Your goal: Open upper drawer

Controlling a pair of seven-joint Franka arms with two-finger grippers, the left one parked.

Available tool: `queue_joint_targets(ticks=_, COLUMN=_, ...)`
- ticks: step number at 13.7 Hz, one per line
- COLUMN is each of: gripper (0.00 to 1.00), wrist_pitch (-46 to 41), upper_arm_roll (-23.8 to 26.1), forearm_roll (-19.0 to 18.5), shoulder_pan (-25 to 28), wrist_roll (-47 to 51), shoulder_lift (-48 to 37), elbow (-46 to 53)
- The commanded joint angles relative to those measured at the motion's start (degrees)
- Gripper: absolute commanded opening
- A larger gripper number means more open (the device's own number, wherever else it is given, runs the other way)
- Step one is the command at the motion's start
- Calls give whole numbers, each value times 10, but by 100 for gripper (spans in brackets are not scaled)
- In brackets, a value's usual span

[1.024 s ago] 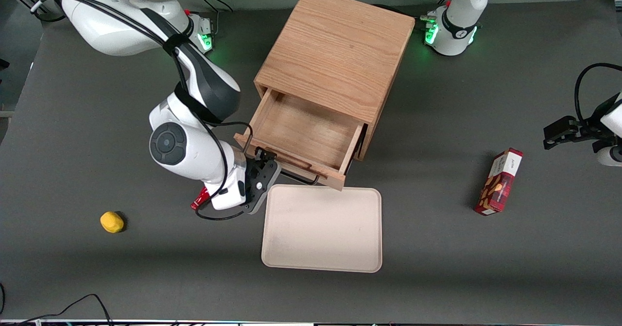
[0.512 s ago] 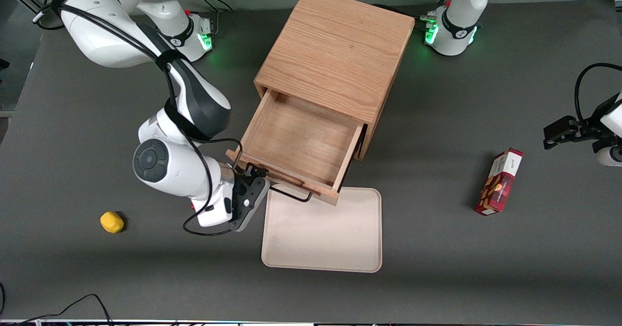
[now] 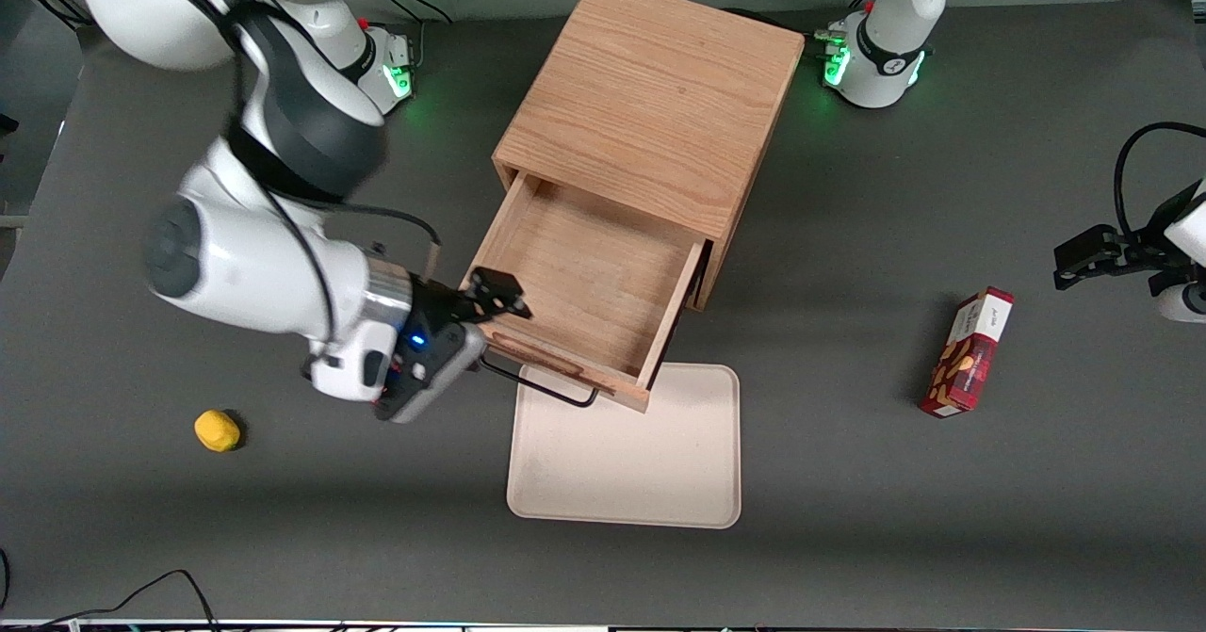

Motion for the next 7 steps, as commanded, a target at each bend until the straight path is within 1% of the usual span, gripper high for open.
queue_joint_targets(ticks=1, gripper=100, wrist_pitch=-122, upper_arm_roll=-105, forearm_roll=8, shoulder_pan=-10, wrist_roll=5, shoulder_lift=-117, elbow=-42)
queue_joint_targets(ticks=2, gripper=100, wrist_pitch=-122, upper_arm_roll=-140, forearm_roll=-26, shoulder_pan=-7, wrist_roll=11, shoulder_lift=-179, elbow=-108)
queue_joint_targets(ticks=3, gripper=100, wrist_pitch=-119, upper_arm_roll=-171, forearm_roll=-49, shoulder_pan=-9, wrist_roll=12, shoulder_lift=-221, elbow=-149)
queue_joint_targets(ticks=4, gripper=100, wrist_pitch=-127, upper_arm_roll=-223, forearm_roll=-78, shoulder_pan=-6, wrist_roll=12, shoulder_lift=-233, elbow=-149)
queue_joint_targets(ticks=5, gripper=100, wrist_pitch=-148, upper_arm_roll=-238, forearm_roll=-124, shoulder_pan=-6, wrist_roll=4, shoulder_lift=-238, elbow=-150)
queue_joint_targets(ticks=6, gripper=100, wrist_pitch=-168, upper_arm_roll=-244, forearm_roll=-147, shoulder_pan=-7, wrist_roll=3, shoulder_lift=-241, elbow=-152)
queue_joint_targets(ticks=7, gripper=100, wrist_pitch=-167, upper_arm_roll=-248, forearm_roll=-134, shoulder_pan=-13, wrist_roll=3, shoulder_lift=-252, elbow=-163)
